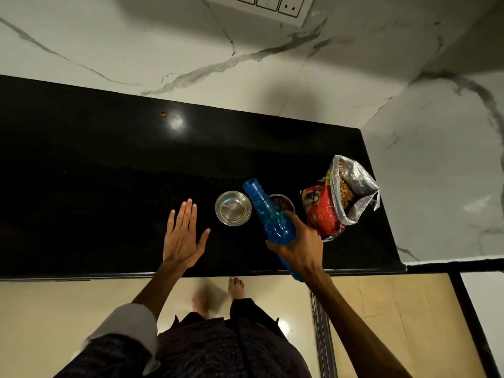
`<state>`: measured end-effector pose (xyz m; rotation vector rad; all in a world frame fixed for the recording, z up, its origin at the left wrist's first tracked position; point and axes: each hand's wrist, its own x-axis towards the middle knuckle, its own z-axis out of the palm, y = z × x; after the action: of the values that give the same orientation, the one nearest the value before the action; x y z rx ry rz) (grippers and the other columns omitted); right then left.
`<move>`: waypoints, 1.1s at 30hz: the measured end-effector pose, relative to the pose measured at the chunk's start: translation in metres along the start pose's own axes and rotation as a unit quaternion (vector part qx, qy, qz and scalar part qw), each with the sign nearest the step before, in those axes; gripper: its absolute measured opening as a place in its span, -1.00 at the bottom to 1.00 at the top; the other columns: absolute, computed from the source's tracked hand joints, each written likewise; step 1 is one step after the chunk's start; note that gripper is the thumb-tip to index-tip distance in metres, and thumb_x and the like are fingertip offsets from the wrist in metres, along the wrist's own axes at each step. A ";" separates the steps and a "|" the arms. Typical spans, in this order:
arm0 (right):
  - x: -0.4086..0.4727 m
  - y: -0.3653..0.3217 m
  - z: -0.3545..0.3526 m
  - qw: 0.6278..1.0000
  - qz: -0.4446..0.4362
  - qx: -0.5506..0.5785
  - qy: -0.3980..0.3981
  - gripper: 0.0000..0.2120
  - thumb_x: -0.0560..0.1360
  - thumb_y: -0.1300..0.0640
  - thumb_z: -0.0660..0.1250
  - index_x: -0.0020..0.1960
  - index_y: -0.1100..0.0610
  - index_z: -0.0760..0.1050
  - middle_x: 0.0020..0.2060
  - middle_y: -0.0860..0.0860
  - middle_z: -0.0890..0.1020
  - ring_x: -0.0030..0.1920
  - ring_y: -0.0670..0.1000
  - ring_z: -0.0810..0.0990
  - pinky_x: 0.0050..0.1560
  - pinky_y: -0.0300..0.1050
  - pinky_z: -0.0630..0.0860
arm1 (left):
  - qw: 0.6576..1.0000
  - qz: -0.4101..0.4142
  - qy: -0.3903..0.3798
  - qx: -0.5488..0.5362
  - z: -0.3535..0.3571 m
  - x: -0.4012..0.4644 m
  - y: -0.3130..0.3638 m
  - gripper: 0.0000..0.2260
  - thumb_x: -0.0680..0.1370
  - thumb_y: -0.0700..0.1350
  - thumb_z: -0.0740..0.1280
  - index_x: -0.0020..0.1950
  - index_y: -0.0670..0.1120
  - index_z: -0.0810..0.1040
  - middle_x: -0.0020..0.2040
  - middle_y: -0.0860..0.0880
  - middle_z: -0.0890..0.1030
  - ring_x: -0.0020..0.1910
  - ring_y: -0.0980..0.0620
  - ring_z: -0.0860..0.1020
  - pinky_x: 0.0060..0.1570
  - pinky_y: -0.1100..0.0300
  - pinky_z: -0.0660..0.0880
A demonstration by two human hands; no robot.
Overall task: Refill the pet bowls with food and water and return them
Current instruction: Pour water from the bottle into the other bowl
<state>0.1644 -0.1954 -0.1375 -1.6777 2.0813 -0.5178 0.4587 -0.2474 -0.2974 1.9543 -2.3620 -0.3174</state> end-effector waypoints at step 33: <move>-0.002 0.025 0.006 0.986 0.044 -0.149 -0.067 -0.15 0.31 -0.21 0.63 0.51 -0.04 0.42 0.15 0.01 0.71 0.07 0.05 0.69 0.04 -0.02 0.64 | 1.000 -0.007 0.001 0.020 0.001 -0.001 0.001 -0.27 0.67 0.27 -0.10 0.68 -0.20 -0.04 0.69 -0.17 -0.04 0.68 -0.09 -0.07 0.62 -0.15 0.01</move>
<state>0.1470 -0.1881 -0.1555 -1.7158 2.2051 -0.0637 0.4576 -0.2461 -0.2985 1.9876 -2.3737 -0.2715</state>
